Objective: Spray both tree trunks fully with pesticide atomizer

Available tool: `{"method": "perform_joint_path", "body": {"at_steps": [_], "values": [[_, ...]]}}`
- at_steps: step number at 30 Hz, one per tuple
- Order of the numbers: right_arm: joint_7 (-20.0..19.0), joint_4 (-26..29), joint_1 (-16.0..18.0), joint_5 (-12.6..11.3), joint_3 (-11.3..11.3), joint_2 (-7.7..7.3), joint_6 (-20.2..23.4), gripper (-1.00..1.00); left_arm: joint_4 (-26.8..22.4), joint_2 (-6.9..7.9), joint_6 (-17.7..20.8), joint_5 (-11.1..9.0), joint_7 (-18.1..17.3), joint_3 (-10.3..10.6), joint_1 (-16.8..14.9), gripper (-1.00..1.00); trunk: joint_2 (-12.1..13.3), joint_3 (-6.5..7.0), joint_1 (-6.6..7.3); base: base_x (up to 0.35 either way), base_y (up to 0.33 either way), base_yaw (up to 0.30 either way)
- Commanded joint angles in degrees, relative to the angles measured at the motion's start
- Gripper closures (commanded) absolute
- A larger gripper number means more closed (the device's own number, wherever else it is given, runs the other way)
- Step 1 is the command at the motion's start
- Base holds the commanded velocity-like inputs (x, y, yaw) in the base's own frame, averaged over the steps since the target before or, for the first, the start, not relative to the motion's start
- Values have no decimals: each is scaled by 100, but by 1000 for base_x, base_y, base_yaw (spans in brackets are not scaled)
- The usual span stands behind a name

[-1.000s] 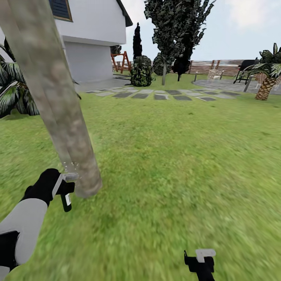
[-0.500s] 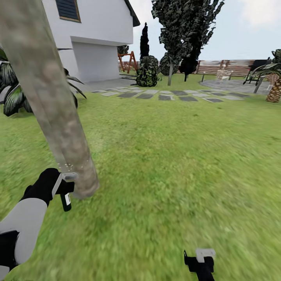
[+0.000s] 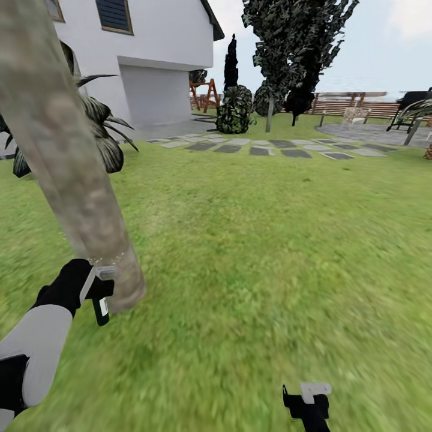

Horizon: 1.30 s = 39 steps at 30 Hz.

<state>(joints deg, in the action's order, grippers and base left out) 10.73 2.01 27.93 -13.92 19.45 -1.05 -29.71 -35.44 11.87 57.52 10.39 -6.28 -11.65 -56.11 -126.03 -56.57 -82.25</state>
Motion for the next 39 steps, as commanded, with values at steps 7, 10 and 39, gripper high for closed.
{"method": "perform_joint_path", "body": {"at_steps": [7,10,39], "values": [[17,1,1,-40,50,0,-8,-100,19,52,5,70,-56,-18,53,100,-2,-5,-1,179,-232,222],[17,1,1,-40,50,1,-8,-100,64,68,-21,90,-45,-29,99,100,-2,-5,-1,2,-266,276],[17,1,1,-40,50,9,-8,-100,430,-94,-632,10,-32,-118,1050,100,-2,-5,-1,104,-77,133]]}}
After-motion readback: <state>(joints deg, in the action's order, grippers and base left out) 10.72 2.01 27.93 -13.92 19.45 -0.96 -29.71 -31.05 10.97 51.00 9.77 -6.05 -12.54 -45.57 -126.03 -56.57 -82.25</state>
